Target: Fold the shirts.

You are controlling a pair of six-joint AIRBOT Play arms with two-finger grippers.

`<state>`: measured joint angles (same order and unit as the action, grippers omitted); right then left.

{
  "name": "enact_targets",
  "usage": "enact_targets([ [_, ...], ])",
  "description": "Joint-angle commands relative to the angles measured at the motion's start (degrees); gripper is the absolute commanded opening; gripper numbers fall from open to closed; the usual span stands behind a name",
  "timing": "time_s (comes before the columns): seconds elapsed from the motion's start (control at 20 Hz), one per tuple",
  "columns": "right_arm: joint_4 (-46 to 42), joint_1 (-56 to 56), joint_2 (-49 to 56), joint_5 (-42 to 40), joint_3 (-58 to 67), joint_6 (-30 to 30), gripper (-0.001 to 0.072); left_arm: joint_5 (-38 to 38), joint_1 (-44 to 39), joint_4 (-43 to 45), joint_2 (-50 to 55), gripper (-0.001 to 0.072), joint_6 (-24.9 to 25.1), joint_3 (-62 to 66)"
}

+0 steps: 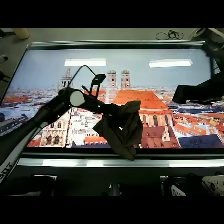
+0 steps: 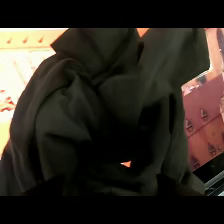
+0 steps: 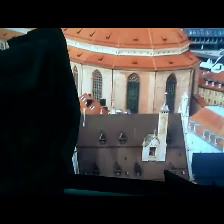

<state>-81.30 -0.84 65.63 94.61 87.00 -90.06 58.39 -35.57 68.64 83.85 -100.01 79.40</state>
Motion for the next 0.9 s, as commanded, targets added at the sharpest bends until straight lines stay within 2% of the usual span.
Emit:
enact_targets([
  [0.0,4.7,0.0,4.1,-1.2,-7.8,1.1,0.0678,11.5,7.6,7.6,-4.1,0.072,2.7,1.9],
  [0.1,6.7,0.0,4.9,-3.3,-14.3,1.6,0.0671,16.3,12.2,10.0,-6.5,0.072,3.1,-0.5],
  [0.2,9.5,0.0,5.1,-5.0,-20.8,3.1,0.067,17.5,14.5,9.7,-7.1,0.072,4.2,-6.1],
  [0.3,13.1,0.0,5.2,-8.6,-27.2,4.5,0.067,11.8,14.4,5.6,-6.6,0.072,4.2,-12.6],
  [0.35,14.6,0.0,5.2,-10.7,-30.1,4.7,0.0671,7.9,14.0,0.5,-5.9,0.072,4.6,-15.3],
  [0.5,18.4,0.0,5.3,-15.3,-37.4,4.9,0.0673,1.5,11.5,-13.4,-1.2,0.072,9.8,-18.0],
  [0.65,22.2,0.0,7.8,-17.0,-41.1,5.8,0.0673,0.0,8.7,-15.7,3.3,0.0711,10.7,-17.9],
  [0.7,23.8,0.0,9.2,-17.7,-41.7,6.0,0.0673,0.0,8.6,-15.7,4.5,0.0685,10.5,-17.9],
  [0.85,28.1,-1.2,13.1,-19.4,-42.1,8.0,0.0673,-1.2,9.0,-15.8,5.9,0.0234,10.5,-17.9],
])
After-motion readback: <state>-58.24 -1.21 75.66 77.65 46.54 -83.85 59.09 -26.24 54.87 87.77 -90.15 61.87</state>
